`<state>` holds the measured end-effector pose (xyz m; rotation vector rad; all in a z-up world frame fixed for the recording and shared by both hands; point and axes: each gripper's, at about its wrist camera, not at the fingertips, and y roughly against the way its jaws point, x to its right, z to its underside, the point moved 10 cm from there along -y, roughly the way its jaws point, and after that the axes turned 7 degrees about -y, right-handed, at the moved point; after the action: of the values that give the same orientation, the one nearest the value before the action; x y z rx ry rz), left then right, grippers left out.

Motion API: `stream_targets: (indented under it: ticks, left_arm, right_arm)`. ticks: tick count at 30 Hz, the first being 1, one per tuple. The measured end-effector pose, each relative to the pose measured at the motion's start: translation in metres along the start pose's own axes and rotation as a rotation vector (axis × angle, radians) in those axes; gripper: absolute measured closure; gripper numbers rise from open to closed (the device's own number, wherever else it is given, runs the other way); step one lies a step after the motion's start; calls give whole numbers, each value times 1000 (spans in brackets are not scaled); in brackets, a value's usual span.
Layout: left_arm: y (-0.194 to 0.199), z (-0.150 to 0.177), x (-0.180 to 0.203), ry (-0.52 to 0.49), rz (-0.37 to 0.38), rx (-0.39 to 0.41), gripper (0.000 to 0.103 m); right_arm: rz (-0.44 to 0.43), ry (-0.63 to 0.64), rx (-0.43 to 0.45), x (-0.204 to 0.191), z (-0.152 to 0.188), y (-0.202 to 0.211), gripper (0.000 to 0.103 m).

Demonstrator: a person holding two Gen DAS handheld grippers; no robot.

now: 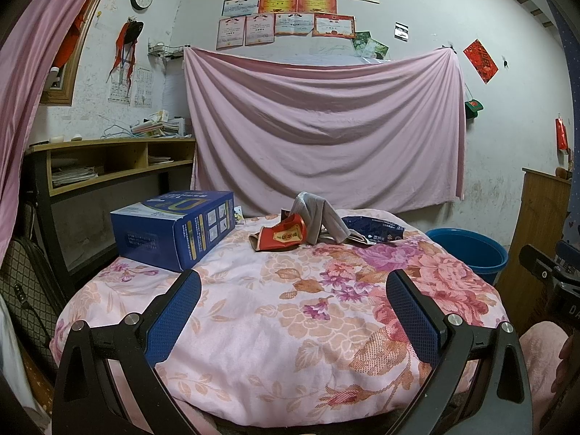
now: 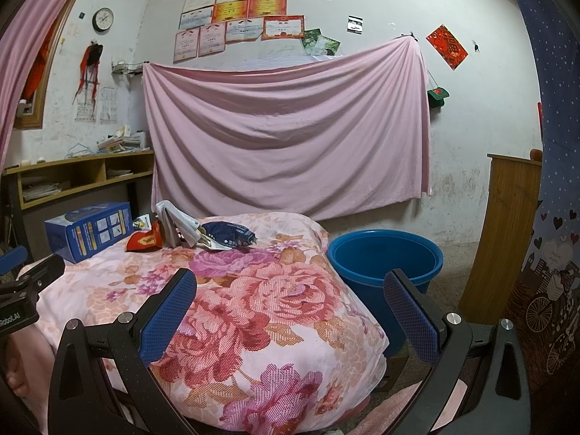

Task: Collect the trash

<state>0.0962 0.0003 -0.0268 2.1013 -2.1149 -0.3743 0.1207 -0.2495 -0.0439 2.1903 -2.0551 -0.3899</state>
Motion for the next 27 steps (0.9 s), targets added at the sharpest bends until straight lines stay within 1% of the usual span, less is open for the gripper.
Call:
stream_targets:
  ticks: [27]
  left_arm:
    - [0,0,0,-1,0,-1,3]
  right_arm:
    - [-1,-2,3,-1,-1,2,0]
